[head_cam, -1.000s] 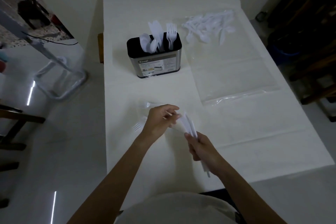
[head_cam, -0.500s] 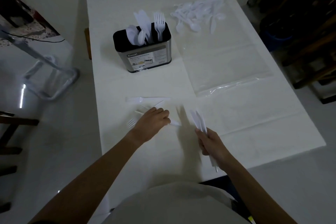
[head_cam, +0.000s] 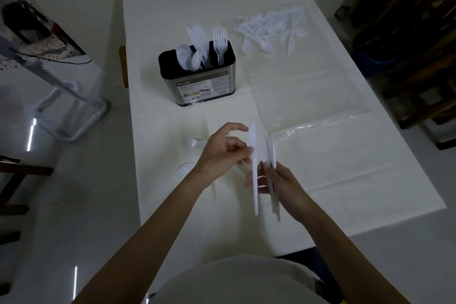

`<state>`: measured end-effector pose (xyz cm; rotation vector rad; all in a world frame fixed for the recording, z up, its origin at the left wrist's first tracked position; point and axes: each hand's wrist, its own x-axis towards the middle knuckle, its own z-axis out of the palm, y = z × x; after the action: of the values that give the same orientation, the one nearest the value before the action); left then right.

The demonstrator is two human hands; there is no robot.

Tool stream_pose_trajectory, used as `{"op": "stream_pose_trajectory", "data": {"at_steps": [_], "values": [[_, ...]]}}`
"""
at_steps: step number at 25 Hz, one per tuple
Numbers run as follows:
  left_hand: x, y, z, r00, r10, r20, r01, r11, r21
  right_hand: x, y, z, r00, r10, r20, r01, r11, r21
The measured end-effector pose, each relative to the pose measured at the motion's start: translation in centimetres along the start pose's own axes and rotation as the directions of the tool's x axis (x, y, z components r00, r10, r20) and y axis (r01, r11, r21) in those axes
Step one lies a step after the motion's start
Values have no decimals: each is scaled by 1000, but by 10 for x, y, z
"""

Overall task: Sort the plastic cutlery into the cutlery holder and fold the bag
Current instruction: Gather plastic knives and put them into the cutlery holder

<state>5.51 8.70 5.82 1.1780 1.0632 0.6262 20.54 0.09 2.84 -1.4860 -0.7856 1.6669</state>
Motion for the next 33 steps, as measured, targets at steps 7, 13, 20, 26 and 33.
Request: {"op": "stream_pose_trajectory", "data": {"at_steps": [7,13,20,26,33], "values": [[0,-16,-1,996,58,-73,-39,970,241,-1,-4,16,993,68,92,-89,966,241],[2,-10,-3,994,87,62,-98,977,188,-5,-9,18,986,97,133,-105,993,58],[6,0,-7,990,119,73,-130,977,167,-2,-23,16,948,189,258,-204,978,35],[12,0,-13,989,141,-44,-131,973,192,0,-27,22,981,84,173,-69,993,-93],[15,-2,-17,986,166,12,-159,919,362,-4,-17,29,988,-112,102,131,971,-201]]}}
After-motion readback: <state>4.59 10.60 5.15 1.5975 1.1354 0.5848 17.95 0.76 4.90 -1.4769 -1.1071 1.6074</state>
